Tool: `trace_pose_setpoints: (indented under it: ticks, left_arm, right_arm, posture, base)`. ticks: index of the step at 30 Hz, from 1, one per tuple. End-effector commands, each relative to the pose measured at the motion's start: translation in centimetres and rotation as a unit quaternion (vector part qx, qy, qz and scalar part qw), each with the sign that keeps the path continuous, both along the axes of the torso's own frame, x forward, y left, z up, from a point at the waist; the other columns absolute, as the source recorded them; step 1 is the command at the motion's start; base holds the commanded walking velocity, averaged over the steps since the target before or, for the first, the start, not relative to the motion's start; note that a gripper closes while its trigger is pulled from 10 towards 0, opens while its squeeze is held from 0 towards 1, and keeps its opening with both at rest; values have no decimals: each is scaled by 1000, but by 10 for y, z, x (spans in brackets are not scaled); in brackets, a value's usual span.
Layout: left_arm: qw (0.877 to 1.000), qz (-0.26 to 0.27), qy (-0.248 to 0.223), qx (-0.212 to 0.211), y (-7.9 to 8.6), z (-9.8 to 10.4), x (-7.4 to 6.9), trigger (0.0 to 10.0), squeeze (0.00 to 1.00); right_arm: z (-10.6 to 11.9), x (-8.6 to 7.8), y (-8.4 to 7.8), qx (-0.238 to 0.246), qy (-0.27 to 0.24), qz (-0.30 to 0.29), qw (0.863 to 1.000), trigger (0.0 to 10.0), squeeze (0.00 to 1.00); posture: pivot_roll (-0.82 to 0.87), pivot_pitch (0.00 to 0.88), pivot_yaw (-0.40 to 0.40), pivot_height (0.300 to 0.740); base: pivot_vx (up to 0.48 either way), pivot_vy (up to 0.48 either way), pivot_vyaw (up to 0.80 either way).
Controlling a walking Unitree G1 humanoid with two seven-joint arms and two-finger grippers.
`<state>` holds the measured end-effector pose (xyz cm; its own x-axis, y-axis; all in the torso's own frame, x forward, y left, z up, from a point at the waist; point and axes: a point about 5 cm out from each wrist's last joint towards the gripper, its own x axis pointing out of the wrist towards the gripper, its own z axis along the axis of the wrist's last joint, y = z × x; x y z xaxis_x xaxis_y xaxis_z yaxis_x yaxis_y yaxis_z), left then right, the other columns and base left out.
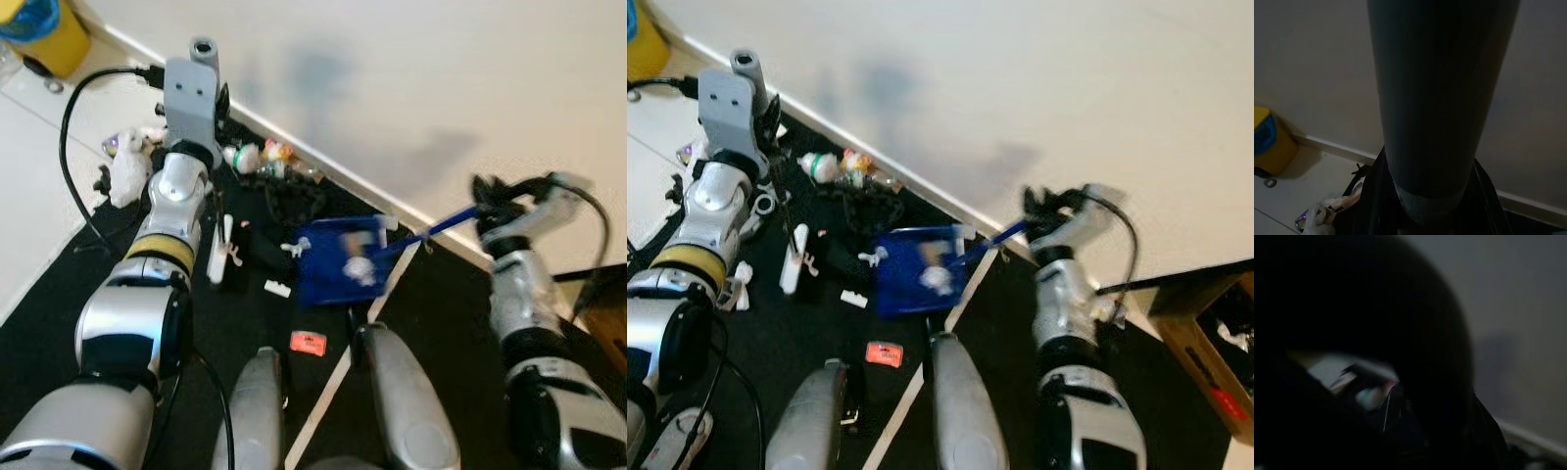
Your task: Sweep floor
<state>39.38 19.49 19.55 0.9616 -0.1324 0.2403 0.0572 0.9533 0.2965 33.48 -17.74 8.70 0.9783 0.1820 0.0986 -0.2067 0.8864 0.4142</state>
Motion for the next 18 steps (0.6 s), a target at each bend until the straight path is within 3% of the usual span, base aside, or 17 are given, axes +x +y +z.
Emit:
trace_pose_setpoints:
  ticks: [1, 4, 7, 10, 18]
  left_arm:
    - [1000, -3, 4, -1, -1, -5, -1, 10000, 0]
    - [1000, 0, 6, 0, 0, -5, -1, 10000, 0]
    - [1000, 5, 7, 2, 1, -5, -1, 10000, 0]
    - [1000, 12, 13, 11, 4, -8, -1, 10000, 0]
    - [1000, 14, 18, 17, 6, -8, -2, 10000, 0]
  right_arm:
    - [-35, -19, 34, 82, 78, 82, 990, 10000, 0]
    - [-34, -23, 45, 77, 78, 120, 987, 10000, 0]
    - [-38, -24, 45, 43, 83, 115, 989, 10000, 0]
    - [-42, -25, 28, 9, 95, 76, 993, 10000, 0]
    - [-37, -24, 12, 2, 90, 56, 994, 10000, 0]
  posture:
    - [-16, 408, -21, 740]
    - [-17, 407, -22, 740]
    - [-17, 407, -22, 740]
    - [-20, 403, -26, 740]
    - [-17, 399, -22, 740]
  base:
    - [0, 0, 0]
    - [0, 0, 0]
    - [0, 0, 0]
    - [0, 0, 0]
    - [0, 0, 0]
